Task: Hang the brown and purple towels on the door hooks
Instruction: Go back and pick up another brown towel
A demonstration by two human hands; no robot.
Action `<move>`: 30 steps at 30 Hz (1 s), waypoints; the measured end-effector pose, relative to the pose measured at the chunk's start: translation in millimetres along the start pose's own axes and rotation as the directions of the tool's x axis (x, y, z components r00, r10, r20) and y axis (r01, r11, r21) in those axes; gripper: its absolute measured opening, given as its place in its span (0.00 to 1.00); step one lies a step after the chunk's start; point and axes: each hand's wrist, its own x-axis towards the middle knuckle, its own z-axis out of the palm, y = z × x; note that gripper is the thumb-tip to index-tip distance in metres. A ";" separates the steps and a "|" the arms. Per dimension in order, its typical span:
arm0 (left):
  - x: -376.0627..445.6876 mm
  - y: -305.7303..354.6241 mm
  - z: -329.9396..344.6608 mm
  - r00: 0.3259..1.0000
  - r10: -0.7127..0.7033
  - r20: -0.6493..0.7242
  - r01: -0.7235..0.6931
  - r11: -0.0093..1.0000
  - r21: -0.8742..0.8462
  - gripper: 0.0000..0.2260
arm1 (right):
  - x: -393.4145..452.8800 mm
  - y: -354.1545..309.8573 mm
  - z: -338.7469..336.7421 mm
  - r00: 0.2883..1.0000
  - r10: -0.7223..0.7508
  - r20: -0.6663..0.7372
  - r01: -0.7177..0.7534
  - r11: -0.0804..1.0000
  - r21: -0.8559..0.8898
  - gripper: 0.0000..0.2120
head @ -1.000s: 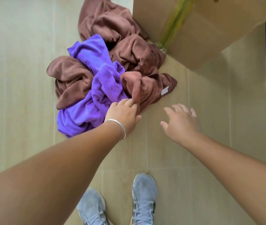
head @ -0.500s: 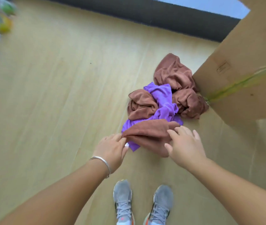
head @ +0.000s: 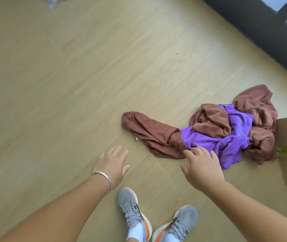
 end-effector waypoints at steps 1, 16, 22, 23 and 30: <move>0.0 -0.9 9.1 1.000 0.010 0.008 -0.010 1.000 -0.011 0.25 | 0.6 -3.5 6.7 1.000 0.001 0.025 -0.001 1.000 -0.021 0.21; 124.7 80.3 181.2 0.983 0.186 0.007 -0.184 0.979 -0.087 0.21 | 85.2 47.6 177.5 0.997 0.030 0.070 -0.014 0.975 -0.220 0.17; 182.7 128.1 229.9 0.954 0.281 -0.107 -0.289 0.955 -0.062 0.16 | 125.0 84.7 232.2 0.935 -0.300 -0.189 0.249 0.935 -0.254 0.16; 192.2 128.5 235.7 0.953 0.278 -0.120 -0.286 0.957 -0.052 0.16 | 132.8 87.8 238.0 0.909 -0.363 -0.202 0.302 0.911 -0.280 0.14; 239.0 99.2 246.1 0.876 0.286 -0.387 -0.314 0.949 -0.009 0.15 | 176.3 103.9 257.3 0.814 -0.572 -0.105 0.452 0.736 -0.503 0.10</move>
